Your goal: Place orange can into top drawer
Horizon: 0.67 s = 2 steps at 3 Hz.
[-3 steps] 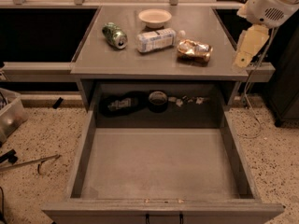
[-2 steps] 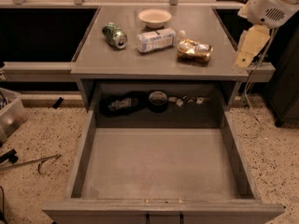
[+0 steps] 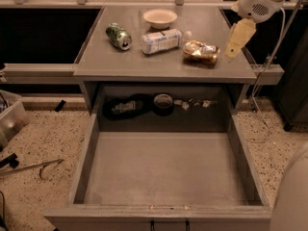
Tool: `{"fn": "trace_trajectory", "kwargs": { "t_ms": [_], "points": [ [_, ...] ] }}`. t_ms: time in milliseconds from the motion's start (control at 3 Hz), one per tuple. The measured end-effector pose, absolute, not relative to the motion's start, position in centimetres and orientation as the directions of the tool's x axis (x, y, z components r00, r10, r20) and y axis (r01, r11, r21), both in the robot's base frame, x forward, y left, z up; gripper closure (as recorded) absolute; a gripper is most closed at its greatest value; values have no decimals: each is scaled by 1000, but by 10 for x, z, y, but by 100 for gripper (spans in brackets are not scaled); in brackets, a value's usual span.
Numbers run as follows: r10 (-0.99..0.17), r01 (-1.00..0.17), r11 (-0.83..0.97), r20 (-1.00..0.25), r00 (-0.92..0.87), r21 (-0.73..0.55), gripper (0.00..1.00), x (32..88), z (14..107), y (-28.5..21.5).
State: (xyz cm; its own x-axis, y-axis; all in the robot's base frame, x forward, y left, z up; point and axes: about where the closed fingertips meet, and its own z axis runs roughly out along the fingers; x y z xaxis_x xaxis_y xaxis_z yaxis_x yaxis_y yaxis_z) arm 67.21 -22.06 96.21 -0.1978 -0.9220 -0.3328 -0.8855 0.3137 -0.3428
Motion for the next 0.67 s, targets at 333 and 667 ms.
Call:
{"fn": "trace_trajectory", "kwargs": {
  "t_ms": [333, 667],
  "points": [
    [-908, -893, 316, -375, -187, -321, 0, 706, 945, -203],
    [-894, -915, 287, -422, -150, -283, 0, 731, 920, -174]
  ]
}}
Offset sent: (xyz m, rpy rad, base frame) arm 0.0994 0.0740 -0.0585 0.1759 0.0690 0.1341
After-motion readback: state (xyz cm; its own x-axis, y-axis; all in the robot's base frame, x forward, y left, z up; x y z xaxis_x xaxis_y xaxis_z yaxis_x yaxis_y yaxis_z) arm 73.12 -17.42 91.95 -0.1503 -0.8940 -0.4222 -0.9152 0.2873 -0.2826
